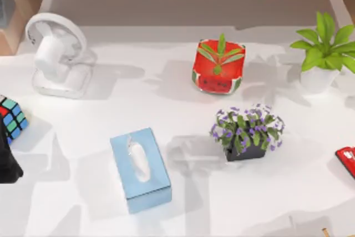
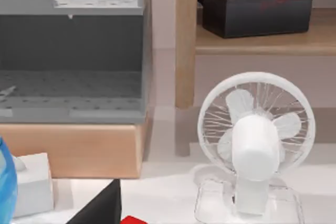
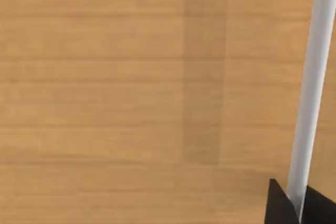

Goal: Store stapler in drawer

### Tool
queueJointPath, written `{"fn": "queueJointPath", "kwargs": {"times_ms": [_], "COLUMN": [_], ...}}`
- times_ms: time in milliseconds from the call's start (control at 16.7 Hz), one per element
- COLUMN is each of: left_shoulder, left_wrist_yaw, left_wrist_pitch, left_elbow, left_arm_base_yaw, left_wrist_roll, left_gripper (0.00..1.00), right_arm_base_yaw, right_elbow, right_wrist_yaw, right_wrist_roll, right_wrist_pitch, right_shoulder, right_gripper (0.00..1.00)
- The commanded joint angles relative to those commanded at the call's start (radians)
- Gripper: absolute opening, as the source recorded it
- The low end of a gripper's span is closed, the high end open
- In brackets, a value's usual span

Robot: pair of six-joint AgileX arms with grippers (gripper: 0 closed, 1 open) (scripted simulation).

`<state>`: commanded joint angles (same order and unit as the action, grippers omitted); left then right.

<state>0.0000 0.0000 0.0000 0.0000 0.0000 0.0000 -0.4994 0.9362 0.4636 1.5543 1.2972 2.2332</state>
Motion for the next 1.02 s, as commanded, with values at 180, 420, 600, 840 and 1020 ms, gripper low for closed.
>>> {"fn": "queueJointPath", "kwargs": {"times_ms": [180, 420, 600, 840, 1020], "left_shoulder": [0.000, 0.000, 0.000, 0.000, 0.000], "left_wrist_yaw": [0.000, 0.000, 0.000, 0.000, 0.000], "left_wrist_pitch": [0.000, 0.000, 0.000, 0.000, 0.000], "left_elbow": [0.000, 0.000, 0.000, 0.000, 0.000], "left_arm_base_yaw": [0.000, 0.000, 0.000, 0.000, 0.000], "left_wrist_roll": [0.000, 0.000, 0.000, 0.000, 0.000], "left_gripper": [1.00, 1.00, 1.00, 1.00, 1.00], "right_arm_base_yaw": [-0.021, -0.063, -0.085, -0.084, -0.104], "right_elbow": [-0.058, -0.180, -0.241, -0.237, -0.269], "right_wrist_yaw": [0.020, 0.067, 0.089, 0.087, 0.108], "right_wrist_roll": [-0.002, -0.001, -0.001, -0.002, -0.001], "right_wrist_pitch": [0.031, 0.106, 0.142, 0.142, 0.165], "right_shoulder": [-0.022, -0.074, -0.099, -0.095, -0.107], "right_gripper": [0.00, 0.00, 0.00, 0.00, 0.00]}}
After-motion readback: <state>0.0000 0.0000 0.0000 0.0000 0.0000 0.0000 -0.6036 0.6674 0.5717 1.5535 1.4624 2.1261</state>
